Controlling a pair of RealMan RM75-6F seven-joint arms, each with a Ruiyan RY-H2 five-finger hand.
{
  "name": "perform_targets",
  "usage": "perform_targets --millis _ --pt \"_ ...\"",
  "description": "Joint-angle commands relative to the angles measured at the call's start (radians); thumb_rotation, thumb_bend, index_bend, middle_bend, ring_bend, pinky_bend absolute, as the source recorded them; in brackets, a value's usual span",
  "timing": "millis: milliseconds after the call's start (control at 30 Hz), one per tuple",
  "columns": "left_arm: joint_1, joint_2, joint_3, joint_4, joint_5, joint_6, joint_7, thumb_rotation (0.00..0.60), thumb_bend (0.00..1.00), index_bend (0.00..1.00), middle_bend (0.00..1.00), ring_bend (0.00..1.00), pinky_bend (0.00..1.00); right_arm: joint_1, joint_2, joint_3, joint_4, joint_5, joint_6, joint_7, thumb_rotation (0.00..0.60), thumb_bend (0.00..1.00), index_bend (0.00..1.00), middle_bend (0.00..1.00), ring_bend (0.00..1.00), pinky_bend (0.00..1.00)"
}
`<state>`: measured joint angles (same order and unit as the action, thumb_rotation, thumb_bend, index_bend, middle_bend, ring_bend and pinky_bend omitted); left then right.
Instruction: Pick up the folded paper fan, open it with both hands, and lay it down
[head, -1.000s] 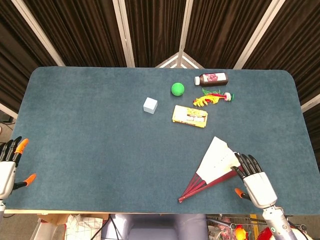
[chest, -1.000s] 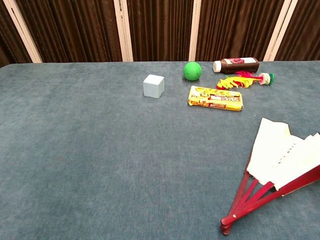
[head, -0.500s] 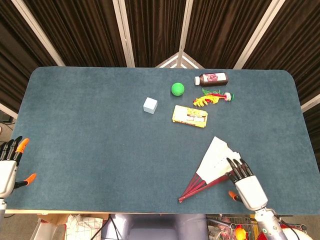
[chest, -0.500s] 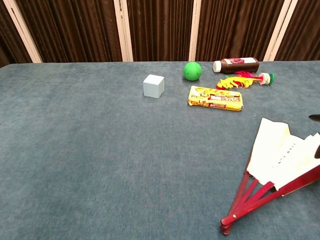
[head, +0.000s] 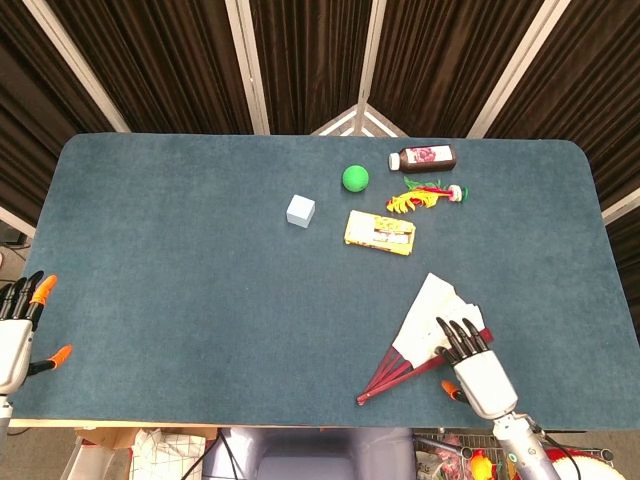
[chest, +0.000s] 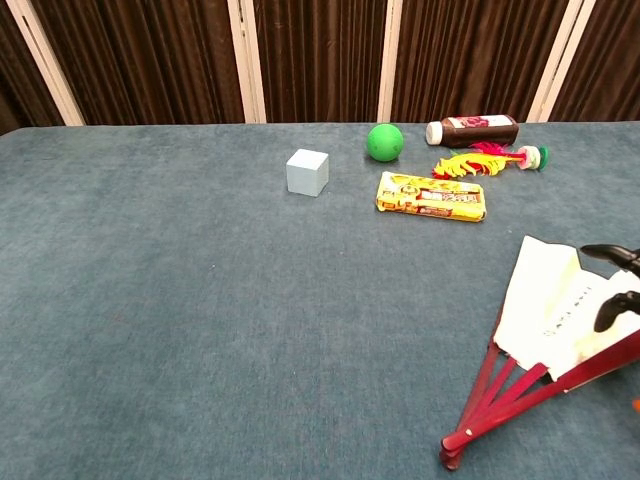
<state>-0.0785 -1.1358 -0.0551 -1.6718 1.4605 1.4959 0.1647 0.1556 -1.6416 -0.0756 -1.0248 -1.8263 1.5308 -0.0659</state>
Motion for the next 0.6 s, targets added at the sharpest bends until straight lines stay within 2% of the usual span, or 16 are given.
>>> perform_targets --millis 33,433,600 --pt "0.000 -0.007 -0.008 0.017 0.019 0.024 -0.009 0.600 0.21 0.05 0.00 0.00 0.00 0.008 -0.009 0.002 0.006 0.001 -0.008 -0.006 0.600 0.19 0.40 0.07 0.12 0.11" --pt "-0.007 -0.030 -0.013 0.067 0.062 0.054 -0.031 0.600 0.21 0.07 0.00 0.00 0.00 0.021 -0.051 0.001 0.052 0.026 -0.042 0.004 0.600 0.20 0.43 0.07 0.12 0.11" --pt "-0.009 -0.033 -0.010 0.068 0.061 0.048 -0.024 0.600 0.21 0.07 0.00 0.00 0.00 0.028 -0.063 0.002 0.071 0.032 -0.047 0.015 0.600 0.24 0.44 0.07 0.13 0.11"
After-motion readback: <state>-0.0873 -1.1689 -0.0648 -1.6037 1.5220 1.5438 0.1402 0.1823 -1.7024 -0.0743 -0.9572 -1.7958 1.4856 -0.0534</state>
